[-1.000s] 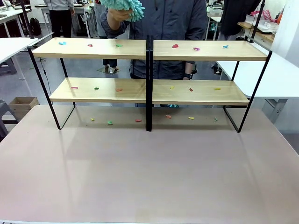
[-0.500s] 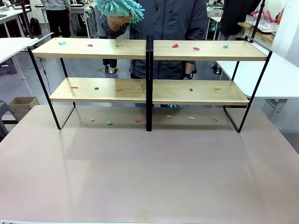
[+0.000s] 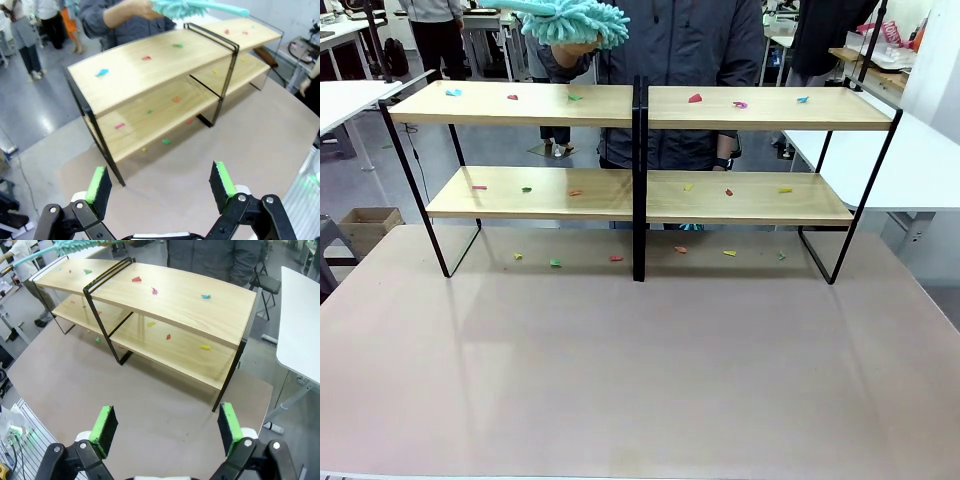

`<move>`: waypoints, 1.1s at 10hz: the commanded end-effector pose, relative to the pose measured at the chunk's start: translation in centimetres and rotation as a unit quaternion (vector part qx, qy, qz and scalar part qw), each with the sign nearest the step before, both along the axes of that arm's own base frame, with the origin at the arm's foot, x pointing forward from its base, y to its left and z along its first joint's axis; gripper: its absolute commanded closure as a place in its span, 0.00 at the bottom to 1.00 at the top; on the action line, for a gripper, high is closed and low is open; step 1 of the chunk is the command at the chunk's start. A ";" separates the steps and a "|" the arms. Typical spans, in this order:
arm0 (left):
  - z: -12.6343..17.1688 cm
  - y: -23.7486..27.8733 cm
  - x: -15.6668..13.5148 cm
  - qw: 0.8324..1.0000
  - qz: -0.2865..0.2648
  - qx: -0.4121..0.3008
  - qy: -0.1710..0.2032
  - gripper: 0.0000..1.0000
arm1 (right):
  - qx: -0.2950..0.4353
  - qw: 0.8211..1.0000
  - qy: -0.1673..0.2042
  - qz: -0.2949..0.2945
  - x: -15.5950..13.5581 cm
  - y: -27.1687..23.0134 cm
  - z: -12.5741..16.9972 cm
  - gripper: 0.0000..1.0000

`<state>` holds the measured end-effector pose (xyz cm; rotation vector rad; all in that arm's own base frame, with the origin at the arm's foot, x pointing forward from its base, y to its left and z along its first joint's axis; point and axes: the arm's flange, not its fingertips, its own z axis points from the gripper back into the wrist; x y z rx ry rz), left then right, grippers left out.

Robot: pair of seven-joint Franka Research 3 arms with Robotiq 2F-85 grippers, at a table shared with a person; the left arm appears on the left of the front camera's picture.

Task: Clean the shelves.
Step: Pick up the Duster when the human hands it over.

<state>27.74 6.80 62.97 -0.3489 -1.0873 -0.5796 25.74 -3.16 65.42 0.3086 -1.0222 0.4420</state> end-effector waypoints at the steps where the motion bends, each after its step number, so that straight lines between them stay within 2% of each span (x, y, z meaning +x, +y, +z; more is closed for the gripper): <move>1: 1.5 -0.1 2.6 0.984 -0.091 -0.078 0.133 0.00 | -0.001 1.000 0.000 0.000 0.0 0.0 0.0 0.00; 2: 2.4 -0.4 4.8 0.944 -0.160 -0.155 0.242 0.00 | -0.001 1.000 0.000 0.000 0.0 0.0 0.0 0.00; 3: 3.1 -1.3 7.8 0.912 -0.170 -0.211 0.308 0.00 | -0.001 1.000 0.000 0.000 0.0 0.0 0.0 0.00; 4: 3.7 -2.4 11.9 0.886 -0.112 -0.299 0.337 0.00 | -0.001 1.000 0.000 0.000 0.0 0.0 0.0 0.00; 5: 4.2 -3.9 15.1 0.820 -0.114 -0.403 0.391 0.00 | -0.001 1.000 0.000 0.000 0.0 0.0 0.0 0.00; 6: 3.6 -6.1 16.8 0.765 -0.132 -0.440 0.452 0.00 | -0.001 1.000 0.000 0.000 0.0 0.0 0.0 0.00; 7: 2.6 -7.6 16.7 0.737 -0.165 -0.414 0.508 0.00 | -0.001 1.000 0.000 0.000 0.0 0.0 0.0 0.00; 8: 3.1 -5.5 14.1 0.890 -0.181 -0.305 0.286 0.00 | -0.001 1.000 0.000 0.000 0.0 0.0 0.0 0.00; 9: 2.7 -7.6 16.1 0.849 -0.201 -0.350 0.341 0.00 | -0.001 1.000 0.000 0.000 0.0 0.0 0.0 0.00; 10: 2.7 -8.5 17.0 0.827 -0.224 -0.366 0.362 0.00 | -0.001 1.000 0.000 0.000 0.0 0.0 0.0 0.00; 11: 2.6 -9.1 18.6 0.819 -0.206 -0.378 0.379 0.00 | -0.001 1.000 0.000 0.000 0.0 0.0 0.0 0.00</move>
